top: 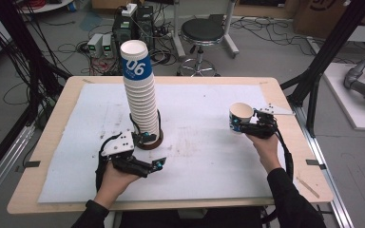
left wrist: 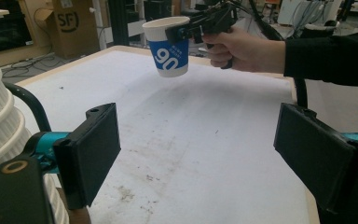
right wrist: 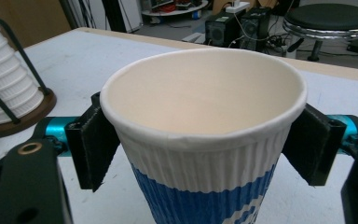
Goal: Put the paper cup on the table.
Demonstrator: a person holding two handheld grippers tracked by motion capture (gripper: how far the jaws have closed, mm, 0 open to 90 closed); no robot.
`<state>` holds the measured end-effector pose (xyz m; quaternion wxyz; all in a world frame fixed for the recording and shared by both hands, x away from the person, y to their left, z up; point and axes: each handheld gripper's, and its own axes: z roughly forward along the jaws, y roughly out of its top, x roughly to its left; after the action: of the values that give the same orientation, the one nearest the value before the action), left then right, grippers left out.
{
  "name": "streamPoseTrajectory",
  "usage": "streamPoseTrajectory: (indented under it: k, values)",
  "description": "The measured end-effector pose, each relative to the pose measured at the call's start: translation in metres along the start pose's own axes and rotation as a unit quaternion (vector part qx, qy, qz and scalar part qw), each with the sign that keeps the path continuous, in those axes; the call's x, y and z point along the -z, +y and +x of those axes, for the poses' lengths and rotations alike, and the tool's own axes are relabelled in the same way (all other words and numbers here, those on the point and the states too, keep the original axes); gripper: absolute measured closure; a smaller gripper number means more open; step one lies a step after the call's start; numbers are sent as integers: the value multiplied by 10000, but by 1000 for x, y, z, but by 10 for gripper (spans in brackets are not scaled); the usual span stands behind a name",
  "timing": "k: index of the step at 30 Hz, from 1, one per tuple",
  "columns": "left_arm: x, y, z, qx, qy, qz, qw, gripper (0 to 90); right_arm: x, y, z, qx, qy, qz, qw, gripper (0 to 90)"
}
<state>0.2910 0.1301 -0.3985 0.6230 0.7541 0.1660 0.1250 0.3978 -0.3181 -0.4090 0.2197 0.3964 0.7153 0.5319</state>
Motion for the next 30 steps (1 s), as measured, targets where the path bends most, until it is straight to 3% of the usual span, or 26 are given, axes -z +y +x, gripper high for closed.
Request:
streamPoseTrajectory:
  k: [17, 30]
  values:
    - [-1, -1, -1, 16, -13, 6, 10000, 143, -15, -11, -6, -316, -86, 76, 9994, 203]
    - [-2, -2, -1, 10, -34, 39, 10000, 143, -24, -20, -7, -324, -209, 154, 9991, 202]
